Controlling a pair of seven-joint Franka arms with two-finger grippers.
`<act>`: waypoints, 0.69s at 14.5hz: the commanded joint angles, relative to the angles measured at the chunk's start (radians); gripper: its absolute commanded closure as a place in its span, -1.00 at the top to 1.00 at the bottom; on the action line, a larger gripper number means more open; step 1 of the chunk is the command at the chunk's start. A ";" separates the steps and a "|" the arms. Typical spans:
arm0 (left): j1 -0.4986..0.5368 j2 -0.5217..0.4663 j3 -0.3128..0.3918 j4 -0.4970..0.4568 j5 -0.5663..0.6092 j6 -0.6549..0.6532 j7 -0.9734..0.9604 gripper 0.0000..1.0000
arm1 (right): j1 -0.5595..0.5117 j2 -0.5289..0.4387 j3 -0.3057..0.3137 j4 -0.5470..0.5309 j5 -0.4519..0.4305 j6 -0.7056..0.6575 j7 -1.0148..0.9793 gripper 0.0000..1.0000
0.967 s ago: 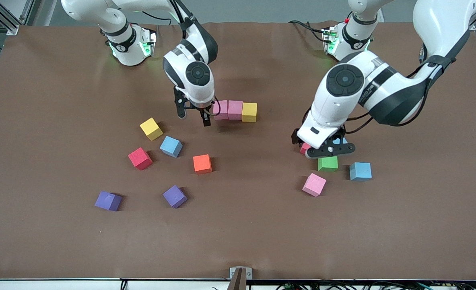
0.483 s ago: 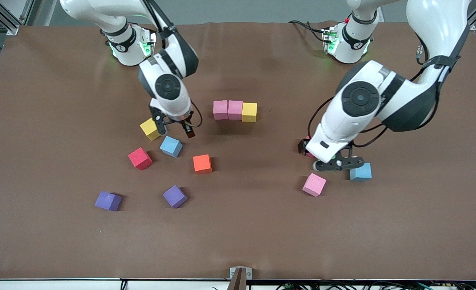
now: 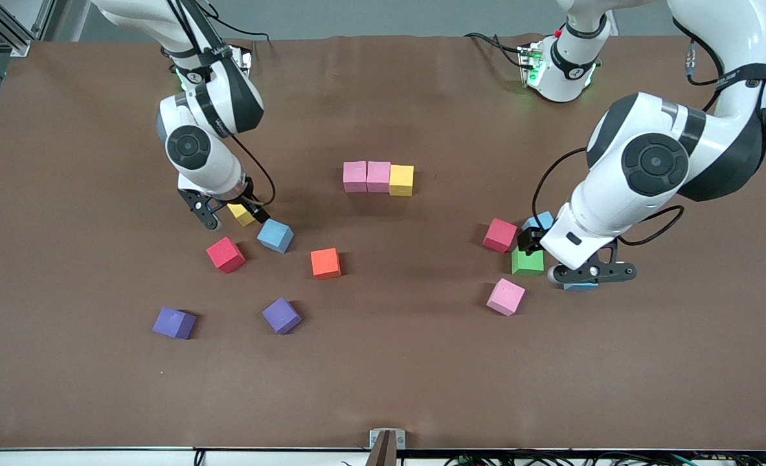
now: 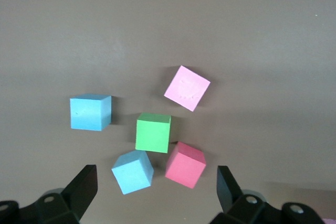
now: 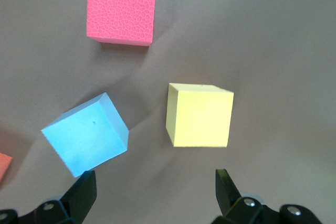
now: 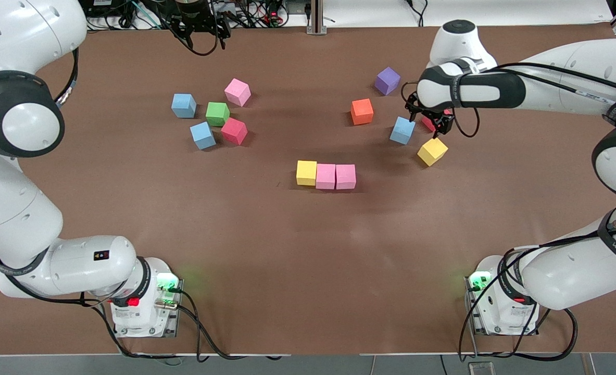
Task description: Arrange 11 blocks into digit 3
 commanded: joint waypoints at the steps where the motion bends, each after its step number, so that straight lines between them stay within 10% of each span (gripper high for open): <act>1: -0.014 -0.044 0.048 -0.040 -0.023 0.032 0.053 1.00 | -0.037 -0.091 0.018 -0.133 -0.015 0.067 -0.109 1.00; 10: -0.012 -0.144 0.142 -0.206 -0.107 0.181 0.166 1.00 | -0.138 -0.084 0.019 -0.297 -0.015 0.357 -0.347 1.00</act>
